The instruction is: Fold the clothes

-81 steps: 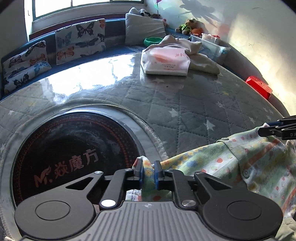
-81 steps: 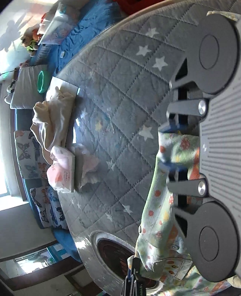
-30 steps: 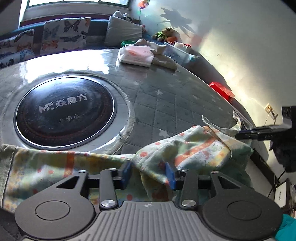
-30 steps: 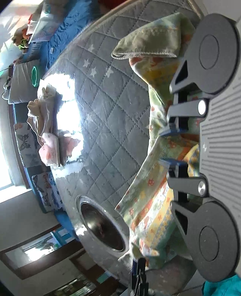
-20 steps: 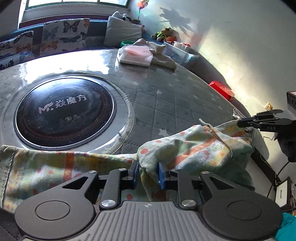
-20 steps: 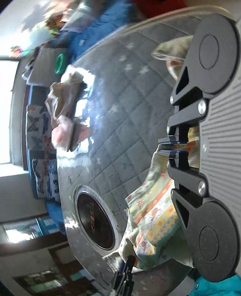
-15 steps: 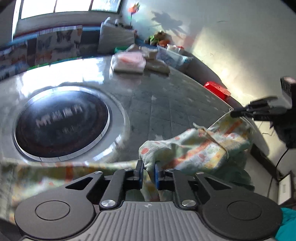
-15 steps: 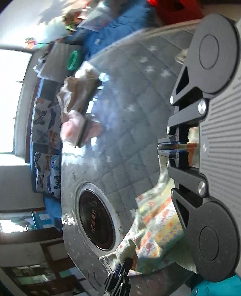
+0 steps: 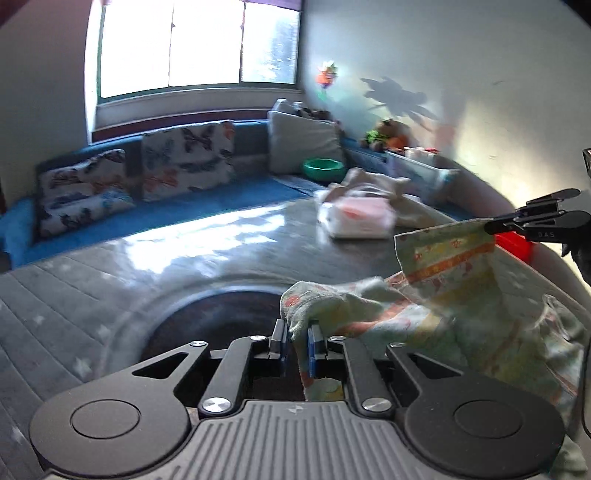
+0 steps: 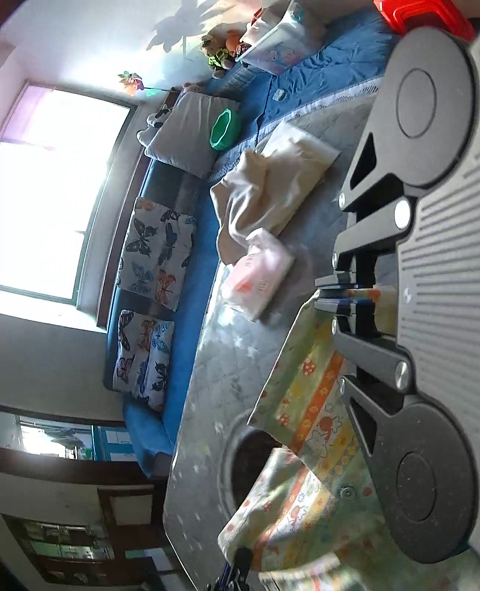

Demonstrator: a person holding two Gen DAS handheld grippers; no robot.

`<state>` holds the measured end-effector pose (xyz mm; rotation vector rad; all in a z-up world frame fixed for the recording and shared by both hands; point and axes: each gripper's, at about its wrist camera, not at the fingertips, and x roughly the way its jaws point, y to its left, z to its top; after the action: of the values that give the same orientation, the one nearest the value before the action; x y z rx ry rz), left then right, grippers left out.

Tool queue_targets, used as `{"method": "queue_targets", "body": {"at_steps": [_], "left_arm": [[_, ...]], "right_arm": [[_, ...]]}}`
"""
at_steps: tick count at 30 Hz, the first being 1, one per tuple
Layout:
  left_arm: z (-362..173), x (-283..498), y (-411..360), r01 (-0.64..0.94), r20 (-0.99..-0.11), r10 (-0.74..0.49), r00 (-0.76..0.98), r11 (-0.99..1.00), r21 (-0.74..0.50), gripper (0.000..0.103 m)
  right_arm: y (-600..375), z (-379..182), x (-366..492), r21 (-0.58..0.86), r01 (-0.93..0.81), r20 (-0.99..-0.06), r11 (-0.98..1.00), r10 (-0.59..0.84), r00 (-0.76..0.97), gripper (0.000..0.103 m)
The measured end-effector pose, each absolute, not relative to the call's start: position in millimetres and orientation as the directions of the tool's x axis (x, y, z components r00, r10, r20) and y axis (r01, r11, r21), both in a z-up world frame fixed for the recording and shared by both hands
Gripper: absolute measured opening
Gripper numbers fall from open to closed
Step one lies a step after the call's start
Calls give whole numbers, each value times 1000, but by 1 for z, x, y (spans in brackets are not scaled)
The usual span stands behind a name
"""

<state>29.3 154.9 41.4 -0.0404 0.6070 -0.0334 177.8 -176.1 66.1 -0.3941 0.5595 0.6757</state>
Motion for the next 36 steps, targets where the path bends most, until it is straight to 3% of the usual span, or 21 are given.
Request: {"method": "queue_targets", "body": {"at_steps": [10, 17, 21, 23, 28, 30, 36], "left_arm": [[2, 71, 223, -144, -648, 139, 749, 989, 45, 11], [-3, 79, 264, -234, -642, 248, 726, 966, 110, 12], [-12, 92, 278, -258, -666, 277, 692, 957, 131, 17], [-17, 97, 281, -271, -674, 297, 676, 951, 147, 24], [-17, 99, 280, -321, -655, 335, 677, 936, 146, 24], [-14, 95, 278, -323, -649, 325, 688, 938, 128, 24], [-3, 63, 280, -332, -668, 273, 693, 943, 41, 25]], "right_arm": [[-74, 13, 252, -85, -701, -644, 708, 498, 581, 3], [-9, -8, 282, -49, -704, -649, 709, 513, 562, 4], [13, -17, 290, -87, -699, -684, 709, 468, 560, 10], [14, -16, 282, -111, -714, -677, 691, 474, 563, 14], [16, -14, 258, -79, -795, -696, 601, 538, 476, 21], [22, -19, 249, -48, -829, -718, 557, 558, 416, 32], [40, -35, 228, -45, -862, -742, 504, 561, 367, 39]]}}
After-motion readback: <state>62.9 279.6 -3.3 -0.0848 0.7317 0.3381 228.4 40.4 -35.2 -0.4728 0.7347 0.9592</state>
